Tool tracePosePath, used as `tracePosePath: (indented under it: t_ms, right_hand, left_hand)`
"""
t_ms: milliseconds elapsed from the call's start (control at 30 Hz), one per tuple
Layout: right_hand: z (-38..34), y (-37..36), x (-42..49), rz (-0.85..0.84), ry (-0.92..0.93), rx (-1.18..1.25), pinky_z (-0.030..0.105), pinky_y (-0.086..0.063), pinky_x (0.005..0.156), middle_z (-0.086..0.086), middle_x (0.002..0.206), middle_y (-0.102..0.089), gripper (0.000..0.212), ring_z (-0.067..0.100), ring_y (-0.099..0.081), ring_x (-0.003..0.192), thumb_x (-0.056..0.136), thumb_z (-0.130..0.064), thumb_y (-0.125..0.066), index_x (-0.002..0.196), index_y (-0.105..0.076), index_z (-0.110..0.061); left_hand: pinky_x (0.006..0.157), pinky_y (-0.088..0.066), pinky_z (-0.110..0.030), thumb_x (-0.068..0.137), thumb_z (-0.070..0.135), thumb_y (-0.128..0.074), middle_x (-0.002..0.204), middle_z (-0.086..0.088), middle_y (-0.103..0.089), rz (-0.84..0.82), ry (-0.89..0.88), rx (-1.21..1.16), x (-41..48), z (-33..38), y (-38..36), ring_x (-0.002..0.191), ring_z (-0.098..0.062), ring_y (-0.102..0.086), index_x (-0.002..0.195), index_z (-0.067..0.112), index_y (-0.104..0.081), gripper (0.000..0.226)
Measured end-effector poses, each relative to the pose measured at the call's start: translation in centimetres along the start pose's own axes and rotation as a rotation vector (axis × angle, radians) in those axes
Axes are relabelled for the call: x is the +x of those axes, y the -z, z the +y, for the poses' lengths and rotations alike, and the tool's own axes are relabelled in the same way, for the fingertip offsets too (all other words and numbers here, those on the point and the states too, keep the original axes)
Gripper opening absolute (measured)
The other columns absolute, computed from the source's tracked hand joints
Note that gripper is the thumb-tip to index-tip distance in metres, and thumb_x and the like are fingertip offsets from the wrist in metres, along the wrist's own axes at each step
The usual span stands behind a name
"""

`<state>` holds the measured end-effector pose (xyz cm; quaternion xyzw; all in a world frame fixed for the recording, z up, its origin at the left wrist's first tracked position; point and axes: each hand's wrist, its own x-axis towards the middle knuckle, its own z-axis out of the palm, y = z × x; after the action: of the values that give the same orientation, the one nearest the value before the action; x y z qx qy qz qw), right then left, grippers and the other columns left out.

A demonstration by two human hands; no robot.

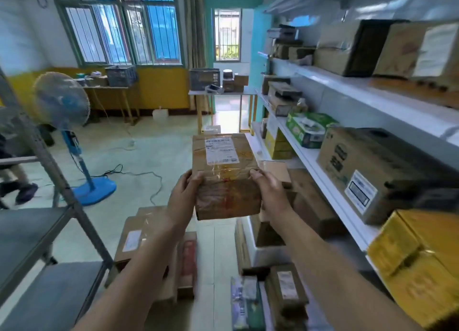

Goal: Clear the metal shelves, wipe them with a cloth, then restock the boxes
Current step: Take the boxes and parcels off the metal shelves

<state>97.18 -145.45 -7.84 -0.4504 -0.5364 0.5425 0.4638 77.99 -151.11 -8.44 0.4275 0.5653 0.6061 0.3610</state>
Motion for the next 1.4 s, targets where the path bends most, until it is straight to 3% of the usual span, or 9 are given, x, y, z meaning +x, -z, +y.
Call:
tracePosePath:
  t_ms: [100,200,300,567,733,867,933,1233,1400]
  right_hand:
    - [2.5,2.7,0.3,0.024,-0.081,-0.015,0.032,-0.058,0.081,0.004,0.106,-0.075,0.021,0.021,-0.071,0.099,0.100,-0.037,-0.058,0.109,-0.070,-0.022]
    - [5.4,4.8,0.8,0.068,-0.139,-0.051,0.027,-0.057,0.087,0.002,0.109,-0.074,0.020,0.017,-0.069,0.103,0.101,-0.032,-0.057,0.113,-0.070,-0.020]
    - [8.5,5.6,1.9,0.086,-0.223,-0.065,0.020,-0.056,0.080,-0.002,0.100,-0.074,0.015,0.017,-0.069,0.100,0.102,-0.030,-0.057,0.103,-0.070,-0.024]
    - [18.0,4.1,8.1,0.066,-0.457,-0.133,0.040,-0.056,0.097,-0.001,0.114,-0.074,0.041,0.019,-0.069,0.110,0.096,-0.042,-0.060,0.129,-0.068,-0.019]
    - [21.3,2.4,11.8,0.064,-0.552,-0.113,0.030,-0.057,0.084,0.002,0.114,-0.075,0.032,0.019,-0.070,0.107,0.102,-0.035,-0.054,0.126,-0.068,-0.019]
    - [23.2,2.0,13.6,0.057,-0.604,-0.126,0.020,-0.054,0.074,0.000,0.116,-0.072,0.030,0.016,-0.068,0.108,0.105,-0.030,-0.051,0.130,-0.064,-0.020]
    - [24.8,2.1,14.7,0.044,-0.644,-0.125,0.023,-0.054,0.077,-0.001,0.118,-0.072,0.032,0.014,-0.067,0.109,0.106,-0.032,-0.049,0.132,-0.064,-0.021]
    - [39.1,2.9,18.3,-0.065,-0.807,-0.205,0.030,-0.052,0.090,-0.011,0.117,-0.071,0.031,0.011,-0.064,0.111,0.105,-0.029,-0.050,0.133,-0.062,-0.030]
    - [50.1,3.9,17.8,-0.129,-0.905,-0.256,0.024,-0.048,0.082,-0.011,0.116,-0.069,0.027,0.003,-0.061,0.101,0.105,-0.020,-0.048,0.125,-0.060,-0.035]
  left_hand:
    - [0.091,-0.052,-0.034,0.099,0.039,-0.057,0.118,0.003,-0.071,-0.048,0.070,0.040,0.2,-3.3,-2.1,0.099,-0.004,-0.070,0.129,0.020,-0.062,0.036]
    - [0.103,-0.050,-0.044,0.080,0.063,-0.065,0.123,0.006,-0.070,-0.089,0.161,0.080,1.0,-6.4,-3.5,0.111,-0.010,-0.067,0.136,0.025,-0.058,0.068]
    - [0.101,-0.053,-0.043,0.072,0.066,-0.067,0.127,0.000,-0.068,-0.149,0.245,0.051,2.0,-9.4,-4.4,0.110,-0.012,-0.068,0.142,0.017,-0.051,0.087]
    - [0.101,-0.053,-0.040,0.088,0.058,-0.061,0.119,0.003,-0.072,-0.285,0.445,0.119,6.9,-18.2,-3.4,0.105,-0.009,-0.070,0.131,0.021,-0.062,0.056]
    - [0.098,-0.053,-0.035,0.101,0.041,-0.055,0.117,0.005,-0.071,-0.323,0.529,0.124,11.4,-22.2,-2.8,0.103,-0.008,-0.069,0.136,0.021,-0.057,0.040]
    - [0.080,-0.051,-0.017,0.103,0.028,-0.053,0.117,0.008,-0.066,-0.356,0.585,0.092,13.9,-24.3,-3.3,0.103,-0.004,-0.065,0.138,0.022,-0.046,0.037]
    - [0.070,-0.050,-0.010,0.103,0.027,-0.052,0.117,0.010,-0.063,-0.376,0.634,0.098,14.8,-25.9,-3.6,0.101,-0.002,-0.062,0.140,0.025,-0.041,0.038]
    - [0.080,-0.050,-0.019,0.105,0.023,-0.049,0.112,0.015,-0.062,-0.291,0.814,0.180,15.6,-40.4,-5.4,0.097,0.000,-0.063,0.141,0.025,-0.036,0.038]
    - [0.069,-0.050,-0.013,0.103,0.015,-0.048,0.119,0.006,-0.063,-0.269,0.926,0.264,13.4,-51.4,-6.6,0.095,0.000,-0.062,0.140,0.022,-0.037,0.039]
